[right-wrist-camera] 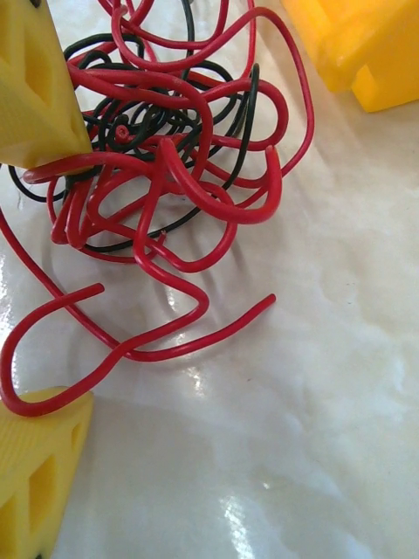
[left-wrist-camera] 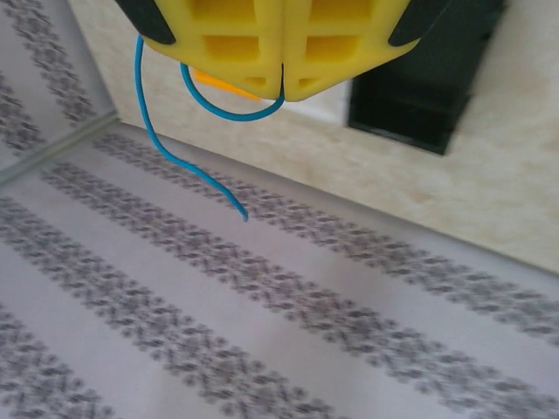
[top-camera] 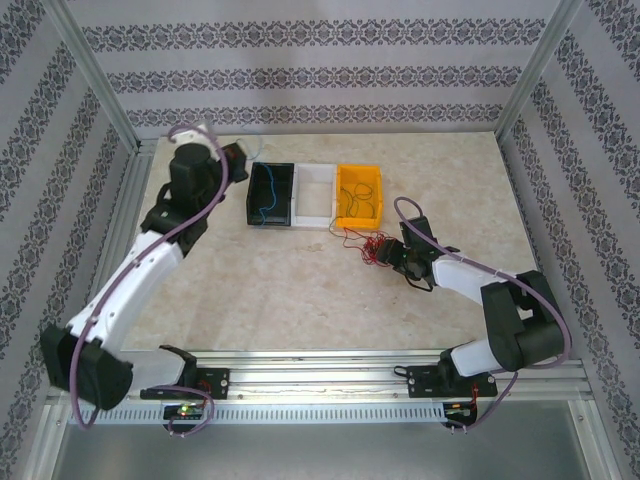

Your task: Untangle the cables

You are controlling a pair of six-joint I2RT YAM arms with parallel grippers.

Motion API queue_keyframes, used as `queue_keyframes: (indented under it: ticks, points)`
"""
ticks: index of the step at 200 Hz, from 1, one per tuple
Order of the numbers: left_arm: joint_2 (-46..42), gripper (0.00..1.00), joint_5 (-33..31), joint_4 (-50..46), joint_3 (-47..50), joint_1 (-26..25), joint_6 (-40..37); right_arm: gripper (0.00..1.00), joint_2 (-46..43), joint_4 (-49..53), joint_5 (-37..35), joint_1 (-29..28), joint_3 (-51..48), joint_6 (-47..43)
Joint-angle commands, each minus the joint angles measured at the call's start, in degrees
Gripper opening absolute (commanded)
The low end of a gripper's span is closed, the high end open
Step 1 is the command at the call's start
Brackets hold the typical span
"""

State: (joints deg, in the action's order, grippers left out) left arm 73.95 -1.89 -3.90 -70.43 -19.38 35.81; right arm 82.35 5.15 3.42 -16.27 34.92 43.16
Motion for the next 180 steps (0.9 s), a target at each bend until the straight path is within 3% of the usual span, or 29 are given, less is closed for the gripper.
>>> queue_keyframes:
  ticks: [1, 56, 113, 144, 180]
  points:
    - [5.7, 0.00, 4.4, 6.5, -6.2, -3.1, 0.2, 0.66, -1.9, 0.6, -0.8, 0.0, -1.3, -1.2]
    - [17.0, 0.00, 4.8, 9.5, -16.3, -7.3, -1.3, 0.66, -4.6, 0.6, 0.0, 0.0, -2.7, -2.2]
    - [13.5, 0.00, -0.3, 7.5, -6.3, -8.2, -1.4, 0.66, -4.7, 0.6, -0.2, 0.2, -2.9, -2.8]
    - [5.0, 0.00, -12.8, 1.3, 6.8, -8.2, 3.8, 0.66, -4.0, 0.6, -0.5, 0.4, -2.1, -3.0]
    - [-5.8, 0.00, -30.9, -15.2, 18.5, -8.3, 16.5, 0.66, -3.0, 0.7, -0.8, 0.6, -1.1, -3.0]
